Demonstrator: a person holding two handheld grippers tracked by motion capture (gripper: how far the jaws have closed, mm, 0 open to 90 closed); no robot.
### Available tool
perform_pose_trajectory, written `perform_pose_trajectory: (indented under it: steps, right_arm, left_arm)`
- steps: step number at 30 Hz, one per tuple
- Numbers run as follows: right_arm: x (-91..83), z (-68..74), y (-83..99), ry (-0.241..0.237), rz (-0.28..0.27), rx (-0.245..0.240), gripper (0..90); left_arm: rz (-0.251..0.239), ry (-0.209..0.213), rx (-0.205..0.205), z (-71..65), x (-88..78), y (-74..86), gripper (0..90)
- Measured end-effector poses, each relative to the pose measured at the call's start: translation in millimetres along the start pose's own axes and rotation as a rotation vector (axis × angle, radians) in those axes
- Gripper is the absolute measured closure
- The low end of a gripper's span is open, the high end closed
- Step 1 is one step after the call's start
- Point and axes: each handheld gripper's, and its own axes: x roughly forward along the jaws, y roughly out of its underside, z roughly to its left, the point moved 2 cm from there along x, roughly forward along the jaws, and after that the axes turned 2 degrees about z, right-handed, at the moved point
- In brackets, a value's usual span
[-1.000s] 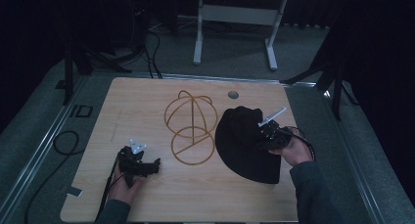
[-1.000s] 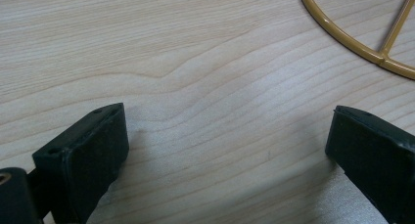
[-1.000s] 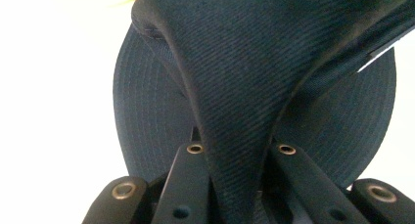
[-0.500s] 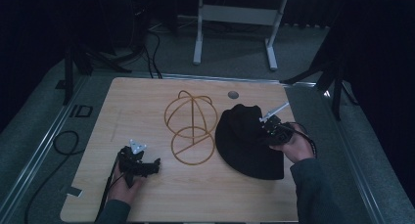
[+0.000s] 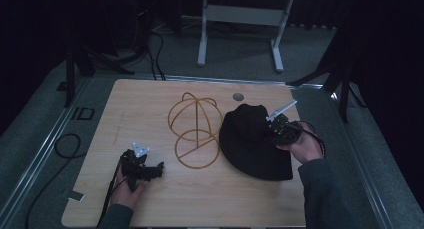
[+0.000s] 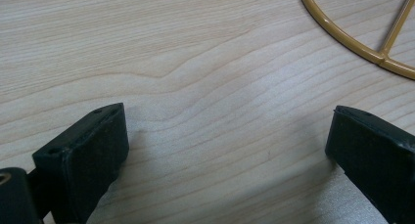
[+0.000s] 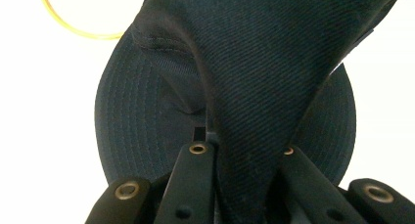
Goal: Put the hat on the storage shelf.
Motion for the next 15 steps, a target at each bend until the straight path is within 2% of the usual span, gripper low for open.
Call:
perform_pose_trajectory:
  steps: [15]
  right_arm:
    - [-15.8, -1.3, -10.3, 0.017, -0.001, -0.032, 86.7]
  left_arm:
    - [0.001, -0.001, 0.002, 0.1, 0.0, 0.0, 2.6]
